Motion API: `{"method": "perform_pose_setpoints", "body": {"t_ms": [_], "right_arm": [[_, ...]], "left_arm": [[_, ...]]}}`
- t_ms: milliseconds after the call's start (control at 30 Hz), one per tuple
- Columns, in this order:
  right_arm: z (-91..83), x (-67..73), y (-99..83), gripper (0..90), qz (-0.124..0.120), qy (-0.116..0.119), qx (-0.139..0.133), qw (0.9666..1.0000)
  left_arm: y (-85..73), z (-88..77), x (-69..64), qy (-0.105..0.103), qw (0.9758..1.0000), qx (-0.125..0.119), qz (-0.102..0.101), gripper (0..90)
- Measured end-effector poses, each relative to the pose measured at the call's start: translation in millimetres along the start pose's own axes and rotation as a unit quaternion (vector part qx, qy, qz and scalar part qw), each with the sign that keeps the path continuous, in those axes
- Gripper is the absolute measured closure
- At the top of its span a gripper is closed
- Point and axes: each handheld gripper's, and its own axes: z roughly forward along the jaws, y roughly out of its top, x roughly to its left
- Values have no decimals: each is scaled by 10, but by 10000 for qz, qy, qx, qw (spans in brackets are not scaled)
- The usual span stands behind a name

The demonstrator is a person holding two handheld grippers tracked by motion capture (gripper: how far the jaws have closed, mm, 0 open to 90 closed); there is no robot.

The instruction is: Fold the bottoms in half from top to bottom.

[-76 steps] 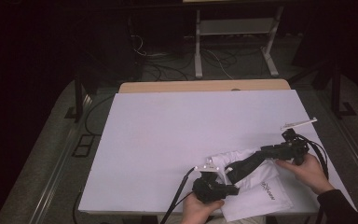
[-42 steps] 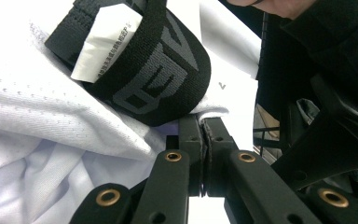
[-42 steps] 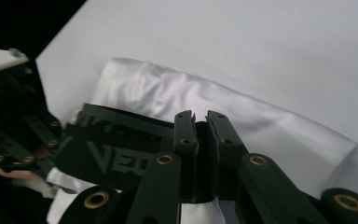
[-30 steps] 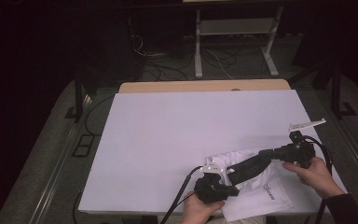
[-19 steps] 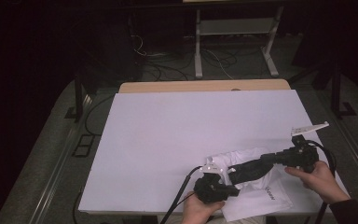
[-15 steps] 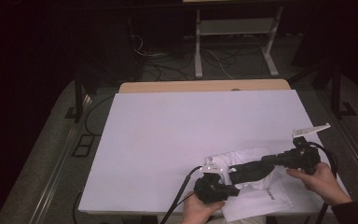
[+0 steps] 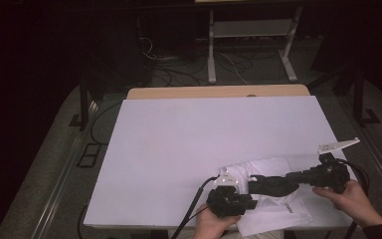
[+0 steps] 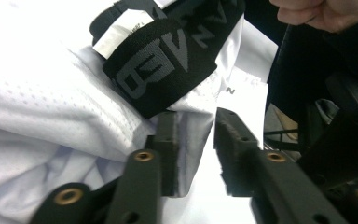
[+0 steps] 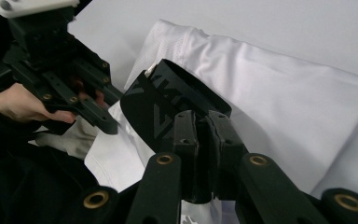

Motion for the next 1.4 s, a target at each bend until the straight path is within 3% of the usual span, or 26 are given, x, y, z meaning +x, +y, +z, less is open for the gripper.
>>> {"method": "perform_pose_setpoints", "body": {"t_ms": [167,300,767,900,1033,1400], "right_arm": [[-9,-22,-45,811,45,-65,19,10000],[-9,-30,-65,811,54,-40,39,10000],[-22,-19,-169,775,-7,256,473,9986],[-23,0,-200,767,-38,211,577,9981],[-20,14,-227,767,-67,182,644,9977],[9,60,-299,747,-153,161,958,9952]], "left_arm": [[32,-70,-40,245,9996,-138,70,482],[79,-141,-65,294,9989,-343,127,417],[493,-353,115,-114,9963,-781,338,229],[597,-435,191,-151,9948,-947,341,195],[657,-530,278,-54,9940,-1018,387,168],[652,-709,473,135,9927,-1028,622,122]]}}
